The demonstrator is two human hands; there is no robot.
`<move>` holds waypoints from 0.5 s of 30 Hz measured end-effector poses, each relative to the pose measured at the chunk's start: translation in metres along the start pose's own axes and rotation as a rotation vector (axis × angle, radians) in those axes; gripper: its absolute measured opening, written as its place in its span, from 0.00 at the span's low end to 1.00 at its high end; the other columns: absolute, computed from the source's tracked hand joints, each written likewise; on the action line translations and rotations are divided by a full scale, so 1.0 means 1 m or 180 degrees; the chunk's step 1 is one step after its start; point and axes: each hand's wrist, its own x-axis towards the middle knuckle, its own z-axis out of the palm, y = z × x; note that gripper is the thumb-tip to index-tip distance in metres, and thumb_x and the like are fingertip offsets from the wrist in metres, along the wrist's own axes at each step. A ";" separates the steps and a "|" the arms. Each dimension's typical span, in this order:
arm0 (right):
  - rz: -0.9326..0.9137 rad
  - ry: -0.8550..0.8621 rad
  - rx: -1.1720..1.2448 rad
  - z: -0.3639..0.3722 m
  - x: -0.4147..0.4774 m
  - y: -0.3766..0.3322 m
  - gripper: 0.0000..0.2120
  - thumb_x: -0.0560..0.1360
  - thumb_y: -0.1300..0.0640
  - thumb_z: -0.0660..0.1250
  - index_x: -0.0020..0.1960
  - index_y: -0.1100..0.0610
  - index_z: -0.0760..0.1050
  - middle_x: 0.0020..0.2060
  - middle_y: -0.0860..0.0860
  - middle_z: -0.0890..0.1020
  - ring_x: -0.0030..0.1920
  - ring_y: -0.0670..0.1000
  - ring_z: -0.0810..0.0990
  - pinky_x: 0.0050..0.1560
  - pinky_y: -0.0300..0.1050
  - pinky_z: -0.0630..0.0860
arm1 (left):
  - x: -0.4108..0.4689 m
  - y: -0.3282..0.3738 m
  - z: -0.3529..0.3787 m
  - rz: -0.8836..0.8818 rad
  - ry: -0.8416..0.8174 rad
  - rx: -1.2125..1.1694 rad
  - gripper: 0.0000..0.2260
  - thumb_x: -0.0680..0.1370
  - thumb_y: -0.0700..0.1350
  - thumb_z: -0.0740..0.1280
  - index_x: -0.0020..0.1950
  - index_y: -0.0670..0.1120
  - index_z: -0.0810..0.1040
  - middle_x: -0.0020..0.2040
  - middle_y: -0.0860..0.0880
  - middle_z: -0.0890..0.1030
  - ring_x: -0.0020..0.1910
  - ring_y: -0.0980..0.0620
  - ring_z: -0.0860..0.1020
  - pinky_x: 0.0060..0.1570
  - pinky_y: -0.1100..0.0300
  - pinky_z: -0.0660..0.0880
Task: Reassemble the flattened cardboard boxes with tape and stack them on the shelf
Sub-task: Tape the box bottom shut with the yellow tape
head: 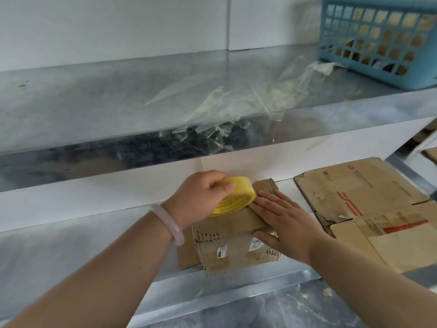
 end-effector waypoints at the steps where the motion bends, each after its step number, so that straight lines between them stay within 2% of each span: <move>1: 0.0026 -0.0054 0.0021 -0.001 0.000 0.000 0.31 0.76 0.37 0.58 0.72 0.54 0.71 0.70 0.49 0.73 0.72 0.52 0.69 0.71 0.53 0.60 | 0.005 0.000 0.005 -0.0062 -0.0053 0.0061 0.08 0.80 0.52 0.63 0.53 0.52 0.80 0.45 0.56 0.80 0.47 0.55 0.78 0.46 0.60 0.71; 3: 0.0075 -0.0155 0.0108 -0.002 0.001 -0.001 0.31 0.75 0.36 0.58 0.72 0.53 0.71 0.70 0.48 0.74 0.72 0.51 0.69 0.72 0.52 0.59 | 0.010 0.000 0.009 -0.0128 -0.0066 0.0122 0.06 0.80 0.52 0.63 0.50 0.54 0.79 0.44 0.55 0.81 0.47 0.55 0.79 0.46 0.60 0.72; 5: 0.0172 -0.0302 0.0308 -0.008 0.003 -0.001 0.33 0.76 0.32 0.52 0.73 0.51 0.70 0.71 0.47 0.72 0.74 0.49 0.66 0.74 0.49 0.53 | 0.013 0.003 0.011 -0.0111 -0.0086 0.0260 0.06 0.80 0.52 0.63 0.46 0.57 0.78 0.44 0.55 0.82 0.47 0.55 0.79 0.46 0.59 0.74; 7: 0.0359 -0.0407 0.0866 -0.016 0.006 0.000 0.37 0.75 0.28 0.45 0.75 0.49 0.66 0.73 0.45 0.68 0.75 0.45 0.60 0.76 0.45 0.48 | 0.015 0.008 0.012 -0.0118 -0.0139 0.0427 0.07 0.80 0.51 0.63 0.45 0.54 0.79 0.44 0.52 0.82 0.46 0.53 0.80 0.48 0.55 0.75; 8: 0.0571 -0.0480 0.1346 -0.022 0.007 0.000 0.36 0.74 0.29 0.46 0.74 0.47 0.66 0.72 0.44 0.69 0.74 0.43 0.61 0.76 0.45 0.51 | 0.016 0.011 0.013 -0.0132 -0.0158 0.0468 0.08 0.80 0.51 0.63 0.46 0.52 0.80 0.44 0.51 0.82 0.46 0.52 0.80 0.49 0.53 0.76; 10: 0.1150 -0.0323 0.2498 -0.039 0.014 -0.002 0.27 0.76 0.33 0.53 0.68 0.45 0.73 0.63 0.41 0.77 0.65 0.40 0.71 0.67 0.43 0.65 | 0.019 0.016 0.015 -0.0163 -0.0186 0.0544 0.09 0.80 0.51 0.63 0.50 0.50 0.81 0.45 0.51 0.82 0.46 0.52 0.79 0.50 0.52 0.76; 12: 0.1775 -0.0112 0.3368 -0.056 0.023 -0.001 0.16 0.79 0.38 0.60 0.57 0.44 0.80 0.50 0.41 0.83 0.52 0.38 0.78 0.52 0.36 0.73 | 0.021 0.020 0.018 -0.0220 -0.0196 0.0676 0.10 0.80 0.52 0.63 0.51 0.50 0.81 0.45 0.52 0.82 0.46 0.53 0.79 0.50 0.52 0.76; 13: 0.1962 -0.0103 0.3475 -0.063 0.027 0.000 0.14 0.79 0.40 0.62 0.54 0.45 0.82 0.46 0.43 0.84 0.48 0.39 0.80 0.46 0.34 0.75 | 0.022 0.022 0.019 -0.0264 -0.0190 0.0728 0.10 0.79 0.53 0.63 0.51 0.50 0.81 0.45 0.52 0.82 0.46 0.53 0.79 0.50 0.52 0.76; 15: 0.2073 -0.0200 0.3188 -0.069 0.034 0.002 0.11 0.77 0.42 0.65 0.51 0.46 0.83 0.42 0.43 0.85 0.44 0.40 0.81 0.41 0.33 0.75 | 0.022 0.024 0.021 -0.0324 -0.0209 0.0851 0.11 0.79 0.54 0.62 0.50 0.50 0.81 0.44 0.52 0.82 0.45 0.53 0.79 0.48 0.52 0.76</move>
